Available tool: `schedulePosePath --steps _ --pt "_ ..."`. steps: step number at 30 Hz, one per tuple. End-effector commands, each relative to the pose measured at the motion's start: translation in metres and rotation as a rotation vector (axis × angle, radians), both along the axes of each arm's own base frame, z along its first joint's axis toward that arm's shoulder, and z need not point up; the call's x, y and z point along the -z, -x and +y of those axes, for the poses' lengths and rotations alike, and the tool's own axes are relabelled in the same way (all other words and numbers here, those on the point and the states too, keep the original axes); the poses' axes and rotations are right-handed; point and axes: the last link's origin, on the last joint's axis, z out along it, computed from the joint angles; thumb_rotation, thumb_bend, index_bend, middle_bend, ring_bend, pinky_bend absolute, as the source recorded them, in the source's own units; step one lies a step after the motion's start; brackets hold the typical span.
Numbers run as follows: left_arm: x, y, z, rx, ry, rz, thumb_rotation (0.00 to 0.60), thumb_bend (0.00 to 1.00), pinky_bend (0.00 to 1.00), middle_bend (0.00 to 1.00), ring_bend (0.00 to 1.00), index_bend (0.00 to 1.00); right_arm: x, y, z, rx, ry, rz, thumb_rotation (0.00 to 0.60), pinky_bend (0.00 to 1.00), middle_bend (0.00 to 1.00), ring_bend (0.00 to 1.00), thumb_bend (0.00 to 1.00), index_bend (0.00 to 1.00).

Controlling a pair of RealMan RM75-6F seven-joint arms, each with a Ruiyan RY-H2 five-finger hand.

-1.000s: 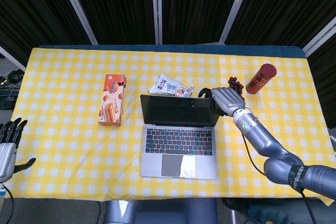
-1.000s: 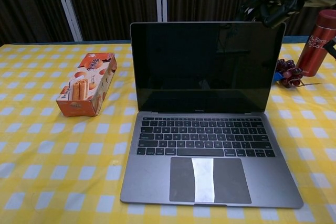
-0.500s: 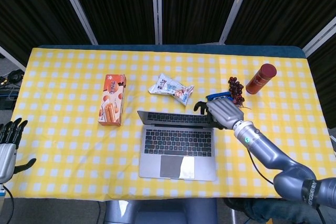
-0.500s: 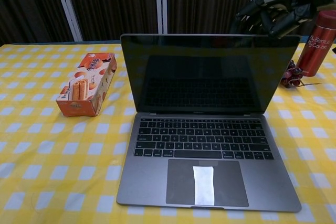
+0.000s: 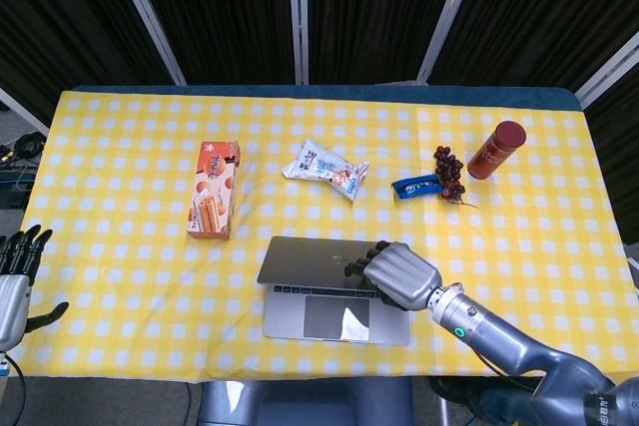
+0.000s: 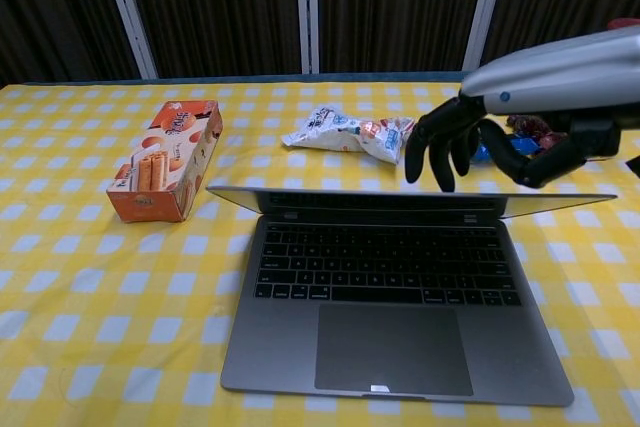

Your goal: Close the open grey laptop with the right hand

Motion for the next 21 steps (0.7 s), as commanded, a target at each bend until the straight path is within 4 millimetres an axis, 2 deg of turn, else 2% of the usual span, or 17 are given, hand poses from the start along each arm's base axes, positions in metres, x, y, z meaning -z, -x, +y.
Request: schedulePosePath --steps 1,7,15,21 --pt "-0.001 0.000 -0.001 0.002 -0.001 -0.002 0.600 0.00 0.00 0.00 0.00 0.00 0.016 0.007 0.007 -0.050 0.003 0.037 0.600 0.32 0.38 0.37 1.00 0.29" --pt "-0.002 -0.001 -0.002 0.007 -0.004 -0.007 0.600 0.00 0.00 0.00 0.00 0.00 0.043 0.019 0.016 -0.119 -0.014 0.113 0.600 0.32 0.37 0.36 1.00 0.28" --pt "-0.003 0.000 -0.001 0.006 -0.003 -0.008 0.600 0.00 0.00 0.00 0.00 0.00 0.064 0.033 0.024 -0.256 0.005 0.204 0.600 0.30 0.36 0.35 1.00 0.25" --pt "-0.002 0.000 -0.002 0.006 0.000 -0.006 0.600 0.00 0.00 0.00 0.00 0.00 0.076 0.044 0.029 -0.272 -0.001 0.213 0.600 0.29 0.36 0.35 1.00 0.25"
